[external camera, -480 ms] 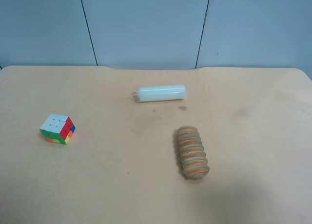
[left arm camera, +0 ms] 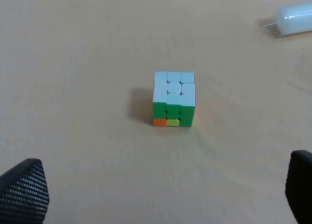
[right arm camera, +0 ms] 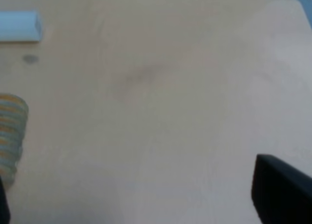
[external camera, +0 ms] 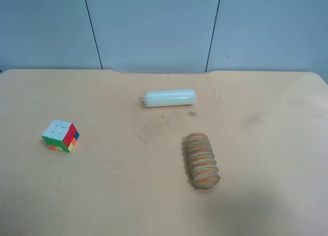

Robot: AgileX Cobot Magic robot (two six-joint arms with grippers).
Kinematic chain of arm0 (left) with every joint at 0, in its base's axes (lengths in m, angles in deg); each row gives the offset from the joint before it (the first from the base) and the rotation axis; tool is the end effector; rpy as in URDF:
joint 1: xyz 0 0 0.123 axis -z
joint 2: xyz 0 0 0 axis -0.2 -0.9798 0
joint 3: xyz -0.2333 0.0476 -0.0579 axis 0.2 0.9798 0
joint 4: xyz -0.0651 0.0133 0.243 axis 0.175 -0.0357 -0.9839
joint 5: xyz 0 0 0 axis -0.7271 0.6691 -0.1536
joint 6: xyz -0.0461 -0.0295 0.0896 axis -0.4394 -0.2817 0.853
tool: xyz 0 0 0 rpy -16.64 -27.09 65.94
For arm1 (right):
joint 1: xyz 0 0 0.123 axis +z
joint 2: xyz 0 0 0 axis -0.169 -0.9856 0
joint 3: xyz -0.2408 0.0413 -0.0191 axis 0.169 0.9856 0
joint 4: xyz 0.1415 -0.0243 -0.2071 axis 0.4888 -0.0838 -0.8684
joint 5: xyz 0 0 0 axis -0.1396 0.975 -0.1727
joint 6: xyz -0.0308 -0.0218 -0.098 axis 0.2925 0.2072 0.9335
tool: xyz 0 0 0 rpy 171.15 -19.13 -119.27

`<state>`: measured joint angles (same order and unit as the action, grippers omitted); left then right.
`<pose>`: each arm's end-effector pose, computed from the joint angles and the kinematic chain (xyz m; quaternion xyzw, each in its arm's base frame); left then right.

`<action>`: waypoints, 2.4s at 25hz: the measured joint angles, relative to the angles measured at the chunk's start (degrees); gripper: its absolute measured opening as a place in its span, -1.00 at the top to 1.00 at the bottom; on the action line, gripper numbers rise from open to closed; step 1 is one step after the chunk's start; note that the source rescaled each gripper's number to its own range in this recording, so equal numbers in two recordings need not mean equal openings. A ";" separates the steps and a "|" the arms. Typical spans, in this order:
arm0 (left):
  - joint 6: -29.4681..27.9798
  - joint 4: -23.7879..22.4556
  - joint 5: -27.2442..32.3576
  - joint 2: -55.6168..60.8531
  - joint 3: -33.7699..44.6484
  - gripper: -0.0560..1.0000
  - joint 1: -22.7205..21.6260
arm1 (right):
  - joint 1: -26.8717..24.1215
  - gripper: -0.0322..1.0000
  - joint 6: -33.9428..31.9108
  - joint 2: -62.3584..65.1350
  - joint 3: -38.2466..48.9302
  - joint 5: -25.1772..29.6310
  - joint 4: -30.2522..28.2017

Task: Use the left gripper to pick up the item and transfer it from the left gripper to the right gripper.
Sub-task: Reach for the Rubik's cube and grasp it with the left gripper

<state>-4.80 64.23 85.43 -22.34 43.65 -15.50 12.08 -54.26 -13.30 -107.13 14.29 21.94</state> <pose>0.0472 -0.0046 0.2735 0.0267 0.8473 0.0094 0.5303 0.0478 0.0044 0.2692 -0.0066 0.8548 0.0312 0.5180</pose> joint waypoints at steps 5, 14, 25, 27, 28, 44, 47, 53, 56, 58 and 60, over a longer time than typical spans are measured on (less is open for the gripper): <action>0.00 0.00 0.00 0.00 0.00 -1.00 0.00 | 0.00 -0.98 0.00 0.00 0.00 0.00 0.00; 0.00 -0.14 1.10 -8.75 -4.36 -1.00 0.00 | 0.00 -0.98 0.00 0.00 0.00 0.00 0.00; 1.30 -0.57 0.78 -42.46 -17.09 -1.00 0.00 | 0.00 -0.98 0.00 0.00 0.00 0.00 0.00; 1.30 -0.57 -0.91 -47.05 -18.07 -1.00 0.00 | 0.00 -0.98 0.00 0.00 0.00 0.00 0.00; 1.30 -0.68 -1.71 -49.40 -18.42 -1.00 0.35 | 0.00 -0.98 0.00 0.00 0.00 0.00 0.00; -12.05 -9.38 -12.91 -75.53 -19.16 -1.00 17.09 | 0.00 -0.98 0.00 0.00 0.00 0.00 0.00; -12.46 -9.67 -14.79 -78.40 -19.16 -1.00 17.71 | 0.00 -0.98 0.00 0.00 0.00 0.00 0.00; -12.61 -11.31 -18.37 -82.74 -20.07 -1.00 17.71 | 0.00 -0.98 0.00 0.00 0.00 0.00 0.00; -12.61 -11.36 -18.74 -85.44 -22.31 -1.00 17.71 | 0.00 -0.98 0.00 0.00 0.00 0.00 0.00; -12.61 -11.36 -18.74 -87.49 -23.87 -1.00 17.71 | 0.00 -0.98 0.00 0.00 0.00 0.00 0.00; -12.61 -11.42 -18.79 -89.73 -25.11 -1.00 17.71 | 0.00 -0.98 0.00 0.00 0.00 0.00 0.00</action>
<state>-17.41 52.81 66.64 -112.07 18.54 2.21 12.08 -54.26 -13.30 -107.13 14.29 21.94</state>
